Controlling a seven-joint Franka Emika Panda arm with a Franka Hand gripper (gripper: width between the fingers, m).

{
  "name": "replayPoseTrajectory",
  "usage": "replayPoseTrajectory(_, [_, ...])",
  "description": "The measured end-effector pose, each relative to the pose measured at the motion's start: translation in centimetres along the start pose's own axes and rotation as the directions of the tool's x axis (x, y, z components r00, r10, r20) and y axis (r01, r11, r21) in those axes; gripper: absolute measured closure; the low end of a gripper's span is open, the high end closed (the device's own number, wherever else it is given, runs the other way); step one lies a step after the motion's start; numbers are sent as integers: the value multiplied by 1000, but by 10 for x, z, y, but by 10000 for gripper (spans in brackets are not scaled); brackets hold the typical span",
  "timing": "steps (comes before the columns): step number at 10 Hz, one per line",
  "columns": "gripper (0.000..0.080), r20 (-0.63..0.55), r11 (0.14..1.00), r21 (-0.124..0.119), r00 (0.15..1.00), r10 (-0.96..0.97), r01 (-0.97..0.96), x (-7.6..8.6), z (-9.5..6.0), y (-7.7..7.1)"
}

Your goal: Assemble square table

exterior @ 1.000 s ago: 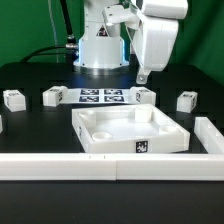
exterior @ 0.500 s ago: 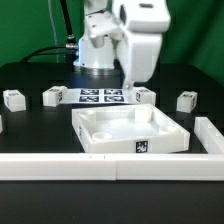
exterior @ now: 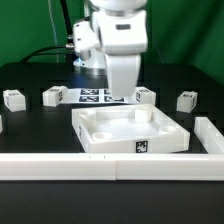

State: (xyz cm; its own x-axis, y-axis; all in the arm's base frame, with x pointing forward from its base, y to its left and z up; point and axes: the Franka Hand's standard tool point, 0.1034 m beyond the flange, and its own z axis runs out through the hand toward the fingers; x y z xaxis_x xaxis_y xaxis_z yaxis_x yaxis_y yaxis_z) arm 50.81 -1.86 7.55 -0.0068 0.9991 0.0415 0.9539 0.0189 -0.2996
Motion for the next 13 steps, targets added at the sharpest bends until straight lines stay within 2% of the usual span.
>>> replayPoseTrajectory(1, [149,0,997,-77,1000,24,-24,-5,2,-1])
replayPoseTrajectory(3, [149,-27,985,-160,998,65,-68,-9,19,4])
replayPoseTrajectory(4, [149,-29,985,-154,997,68,-72,-9,24,5])
replayPoseTrajectory(7, [149,-28,986,-152,997,68,-71,-9,25,4])
replayPoseTrajectory(8, [149,-19,985,-171,999,26,-29,-10,26,6])
replayPoseTrajectory(9, [149,17,963,-244,994,-112,113,-10,34,7])
replayPoseTrajectory(10, [149,39,947,-248,979,-200,203,-13,43,-1])
replayPoseTrajectory(11, [149,57,931,-257,966,-252,258,-17,45,-2])
replayPoseTrajectory(13, [149,63,931,-258,966,-251,259,-19,47,-3])
